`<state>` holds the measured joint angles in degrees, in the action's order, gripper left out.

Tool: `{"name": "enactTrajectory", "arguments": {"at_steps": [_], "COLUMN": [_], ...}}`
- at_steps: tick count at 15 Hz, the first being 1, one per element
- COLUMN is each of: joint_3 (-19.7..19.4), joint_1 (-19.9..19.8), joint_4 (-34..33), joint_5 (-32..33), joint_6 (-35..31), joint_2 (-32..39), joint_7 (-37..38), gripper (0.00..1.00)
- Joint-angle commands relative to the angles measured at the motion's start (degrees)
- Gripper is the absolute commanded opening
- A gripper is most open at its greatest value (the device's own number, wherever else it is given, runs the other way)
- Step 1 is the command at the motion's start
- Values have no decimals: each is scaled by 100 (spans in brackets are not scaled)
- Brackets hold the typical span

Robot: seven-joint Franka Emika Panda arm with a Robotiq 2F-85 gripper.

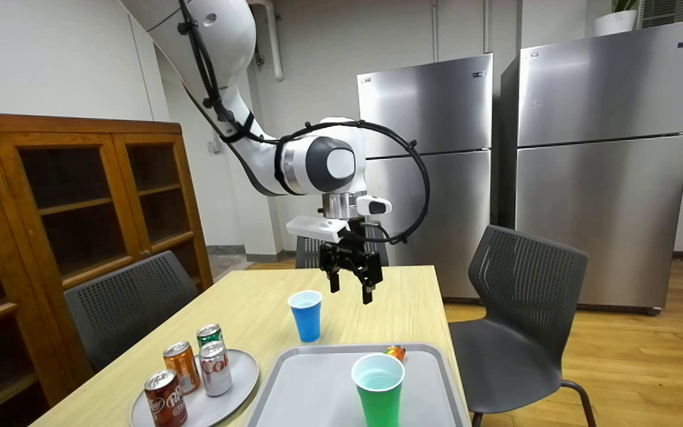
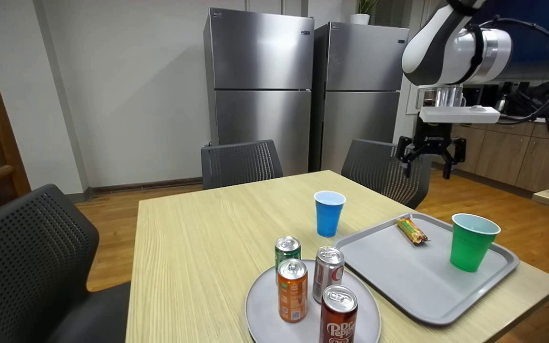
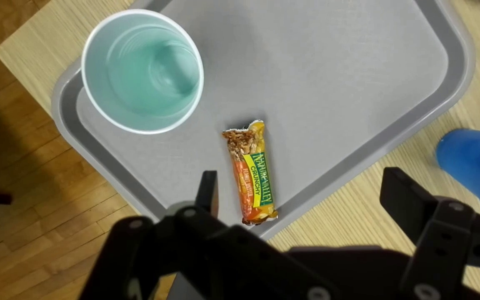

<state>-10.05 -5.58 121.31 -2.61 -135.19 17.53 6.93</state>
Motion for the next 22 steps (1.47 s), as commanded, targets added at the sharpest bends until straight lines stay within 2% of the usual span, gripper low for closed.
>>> {"name": "enactTrajectory", "arguments": {"at_steps": [1, 11, 22], "joint_3": [67, 41, -50], "joint_1": [-67, -110, -287], "joint_4": [-11, 240, 757], "joint_5": [31, 0, -95], "joint_6": [15, -121, -943], "joint_2": [-3, -163, -26], "joint_7": [30, 13, 178], "gripper": [100, 100, 100]}}
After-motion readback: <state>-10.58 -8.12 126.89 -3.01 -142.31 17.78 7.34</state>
